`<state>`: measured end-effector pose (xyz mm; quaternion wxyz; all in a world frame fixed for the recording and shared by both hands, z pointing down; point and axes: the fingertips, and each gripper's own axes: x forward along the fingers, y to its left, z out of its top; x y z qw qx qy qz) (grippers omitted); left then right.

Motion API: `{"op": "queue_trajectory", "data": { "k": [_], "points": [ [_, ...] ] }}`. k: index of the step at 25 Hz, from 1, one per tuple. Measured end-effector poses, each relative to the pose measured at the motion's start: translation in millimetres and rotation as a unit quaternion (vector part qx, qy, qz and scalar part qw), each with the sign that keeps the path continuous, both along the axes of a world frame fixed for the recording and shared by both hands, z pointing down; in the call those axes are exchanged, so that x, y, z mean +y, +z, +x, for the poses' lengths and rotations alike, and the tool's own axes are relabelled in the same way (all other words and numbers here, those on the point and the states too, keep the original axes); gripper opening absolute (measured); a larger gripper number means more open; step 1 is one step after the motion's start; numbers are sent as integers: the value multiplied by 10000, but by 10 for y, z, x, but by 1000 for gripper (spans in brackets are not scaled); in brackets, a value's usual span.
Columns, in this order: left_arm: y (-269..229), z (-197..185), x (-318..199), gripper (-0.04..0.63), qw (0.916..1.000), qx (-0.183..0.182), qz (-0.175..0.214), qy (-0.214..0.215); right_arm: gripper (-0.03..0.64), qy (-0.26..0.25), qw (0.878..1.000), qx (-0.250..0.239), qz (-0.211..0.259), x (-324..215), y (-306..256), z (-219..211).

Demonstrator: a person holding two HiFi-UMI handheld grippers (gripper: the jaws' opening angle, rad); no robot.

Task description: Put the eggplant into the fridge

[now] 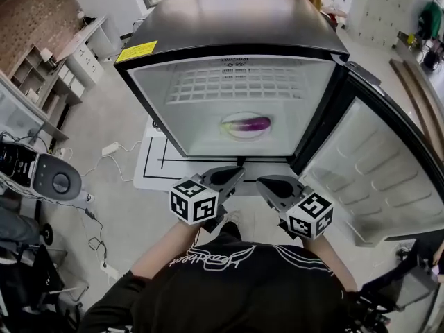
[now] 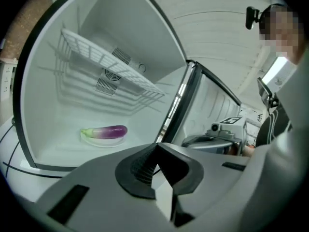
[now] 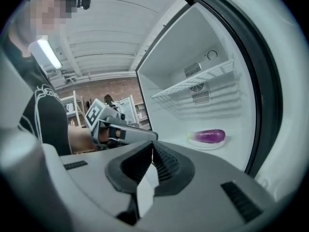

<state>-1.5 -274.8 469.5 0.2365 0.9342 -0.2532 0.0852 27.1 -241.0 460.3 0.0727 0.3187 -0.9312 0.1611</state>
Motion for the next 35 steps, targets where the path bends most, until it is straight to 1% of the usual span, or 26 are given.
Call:
{"op": "queue_trajectory", "data": {
  "k": [2, 6, 9, 10, 13, 16, 18, 20, 22, 26, 32, 35],
  "points": [
    [-148, 27, 198, 9, 9997, 70, 175, 165, 8, -86, 9998, 59, 181, 80, -86, 7],
    [-377, 41, 475, 8, 9984, 284, 343, 355, 8, -220, 9982, 166, 532, 224, -235, 14],
    [-488, 60, 602, 8, 9969, 205, 620, 445, 8, -212, 9981, 51, 571, 300, -337, 64],
    [-518, 76, 635, 8, 9963, 189, 678, 486, 8, -188, 9978, 82, 627, 312, -365, 91],
    [-632, 128, 752, 8, 9952, 260, 723, 610, 8, -133, 9964, 284, 787, 404, -448, 148],
    [-733, 111, 908, 9, 9937, 290, 834, 688, 8, -114, 9960, 340, 820, 579, -509, 114],
    [-755, 38, 1027, 8, 9932, 361, 829, 737, 8, -84, 9958, 350, 842, 698, -505, 36],
    [-772, -68, 1159, 8, 9930, 523, 718, 778, 8, -41, 9957, 329, 861, 822, -508, -59],
    [-800, -196, 1291, 8, 9928, 601, 675, 784, 8, 10, 9954, 361, 888, 965, -534, -162],
    [-904, -451, 1549, 8, 9915, 528, 868, 812, 8, 102, 9942, 413, 983, 1253, -646, -400],
    [-1081, -751, 2012, 9, 9873, 460, 1165, 979, 8, 269, 9929, 440, 1070, 1730, -813, -722],
    [-1092, -889, 2258, 9, 9848, 420, 1286, 1085, 8, 354, 9925, 507, 1058, 1974, -795, -858]
  ]
}}
